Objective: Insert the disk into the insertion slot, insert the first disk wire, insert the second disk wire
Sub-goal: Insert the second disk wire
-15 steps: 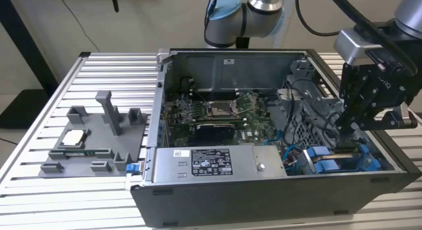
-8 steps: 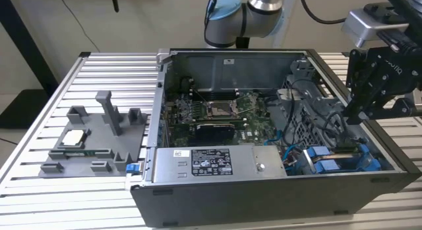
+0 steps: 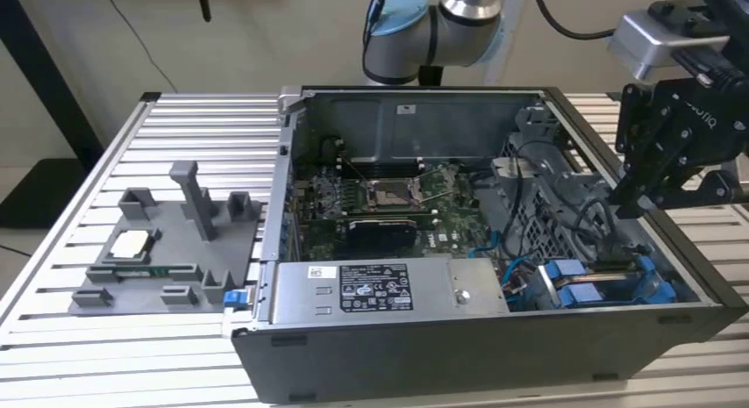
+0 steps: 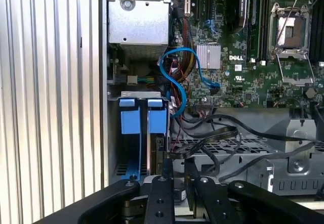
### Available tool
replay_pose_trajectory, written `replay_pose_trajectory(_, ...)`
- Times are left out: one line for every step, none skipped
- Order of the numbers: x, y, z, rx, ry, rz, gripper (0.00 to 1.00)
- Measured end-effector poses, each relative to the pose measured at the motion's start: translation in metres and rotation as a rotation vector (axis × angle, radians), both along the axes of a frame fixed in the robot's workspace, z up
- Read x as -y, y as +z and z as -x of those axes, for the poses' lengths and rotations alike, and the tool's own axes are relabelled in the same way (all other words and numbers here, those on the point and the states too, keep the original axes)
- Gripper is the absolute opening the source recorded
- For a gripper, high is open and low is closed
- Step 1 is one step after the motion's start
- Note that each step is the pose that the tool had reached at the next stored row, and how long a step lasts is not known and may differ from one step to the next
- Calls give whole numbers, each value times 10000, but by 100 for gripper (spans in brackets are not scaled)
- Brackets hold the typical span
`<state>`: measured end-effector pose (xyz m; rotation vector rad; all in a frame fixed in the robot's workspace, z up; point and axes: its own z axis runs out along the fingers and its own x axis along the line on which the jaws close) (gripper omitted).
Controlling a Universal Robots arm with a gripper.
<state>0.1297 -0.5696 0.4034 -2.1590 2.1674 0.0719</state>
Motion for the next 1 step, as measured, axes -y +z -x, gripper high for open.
replay_pose_trajectory(0, 0, 0, 0, 0, 0, 24)
